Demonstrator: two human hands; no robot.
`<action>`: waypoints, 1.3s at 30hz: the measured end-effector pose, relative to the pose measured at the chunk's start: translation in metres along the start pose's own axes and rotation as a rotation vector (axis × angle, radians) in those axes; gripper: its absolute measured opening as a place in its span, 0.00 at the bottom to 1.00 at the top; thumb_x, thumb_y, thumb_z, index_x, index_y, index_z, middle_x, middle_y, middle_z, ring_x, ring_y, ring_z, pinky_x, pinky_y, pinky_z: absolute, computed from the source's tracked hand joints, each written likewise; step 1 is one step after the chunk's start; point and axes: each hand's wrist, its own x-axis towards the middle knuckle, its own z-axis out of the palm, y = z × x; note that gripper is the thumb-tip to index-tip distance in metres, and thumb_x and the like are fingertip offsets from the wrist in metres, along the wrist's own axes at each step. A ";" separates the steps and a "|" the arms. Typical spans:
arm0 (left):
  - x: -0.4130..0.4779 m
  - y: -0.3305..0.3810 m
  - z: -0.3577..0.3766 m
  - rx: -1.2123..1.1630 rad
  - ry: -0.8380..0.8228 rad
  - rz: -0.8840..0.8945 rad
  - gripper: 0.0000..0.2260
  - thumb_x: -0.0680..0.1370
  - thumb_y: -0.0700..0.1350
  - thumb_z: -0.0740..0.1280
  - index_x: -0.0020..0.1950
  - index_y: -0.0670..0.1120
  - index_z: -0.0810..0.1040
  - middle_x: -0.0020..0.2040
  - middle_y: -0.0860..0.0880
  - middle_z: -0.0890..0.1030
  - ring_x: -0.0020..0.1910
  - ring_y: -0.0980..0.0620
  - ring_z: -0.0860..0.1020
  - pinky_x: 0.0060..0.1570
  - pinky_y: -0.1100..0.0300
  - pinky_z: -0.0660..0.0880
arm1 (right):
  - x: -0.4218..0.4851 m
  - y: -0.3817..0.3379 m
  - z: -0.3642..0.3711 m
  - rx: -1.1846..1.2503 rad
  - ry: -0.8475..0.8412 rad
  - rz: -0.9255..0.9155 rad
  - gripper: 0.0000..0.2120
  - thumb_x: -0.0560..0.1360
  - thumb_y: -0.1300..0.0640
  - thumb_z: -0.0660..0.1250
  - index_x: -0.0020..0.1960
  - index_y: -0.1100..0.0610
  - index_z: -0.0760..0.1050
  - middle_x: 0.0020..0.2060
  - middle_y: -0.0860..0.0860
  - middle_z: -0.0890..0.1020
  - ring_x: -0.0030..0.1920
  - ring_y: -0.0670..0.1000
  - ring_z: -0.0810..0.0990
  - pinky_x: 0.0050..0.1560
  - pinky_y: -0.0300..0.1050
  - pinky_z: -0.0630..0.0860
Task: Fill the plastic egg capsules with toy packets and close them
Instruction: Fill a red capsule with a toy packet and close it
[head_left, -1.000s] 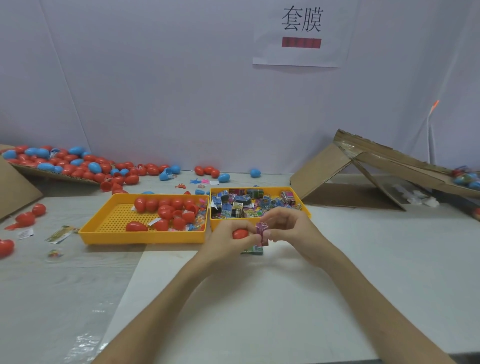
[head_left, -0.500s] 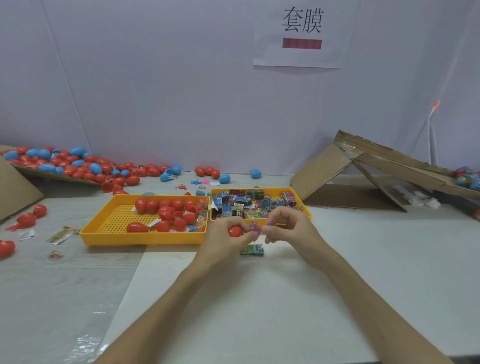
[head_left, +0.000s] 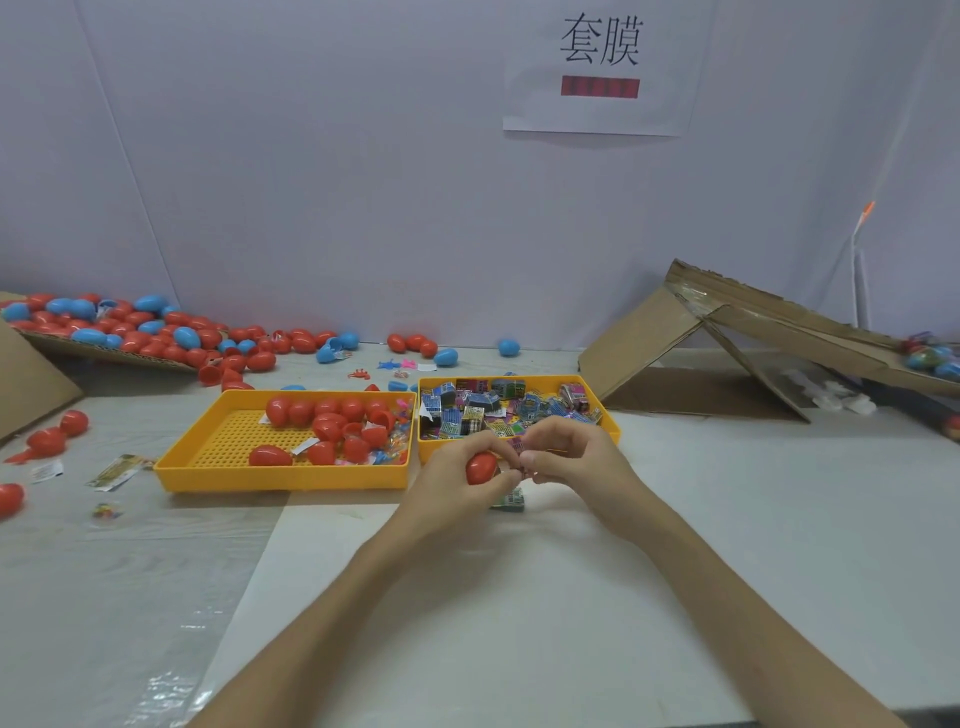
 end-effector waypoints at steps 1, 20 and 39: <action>0.001 0.001 0.000 -0.030 0.011 0.003 0.03 0.78 0.48 0.73 0.48 0.57 0.81 0.46 0.63 0.81 0.47 0.61 0.80 0.51 0.57 0.77 | 0.000 0.000 -0.001 0.004 0.020 0.005 0.08 0.74 0.67 0.73 0.45 0.55 0.82 0.39 0.52 0.86 0.40 0.51 0.84 0.43 0.42 0.81; 0.003 0.005 -0.008 -0.349 0.051 -0.109 0.09 0.76 0.42 0.75 0.55 0.51 0.82 0.49 0.50 0.85 0.42 0.61 0.81 0.39 0.68 0.75 | 0.004 -0.001 -0.006 0.000 0.207 -0.007 0.08 0.75 0.67 0.72 0.45 0.55 0.85 0.39 0.52 0.87 0.41 0.50 0.83 0.44 0.42 0.81; 0.001 0.009 -0.006 -0.432 -0.074 -0.154 0.11 0.83 0.48 0.65 0.63 0.48 0.80 0.43 0.44 0.86 0.39 0.47 0.80 0.48 0.52 0.78 | 0.002 -0.002 -0.007 -0.007 0.214 -0.099 0.10 0.74 0.67 0.73 0.51 0.53 0.83 0.42 0.54 0.88 0.46 0.52 0.87 0.51 0.46 0.81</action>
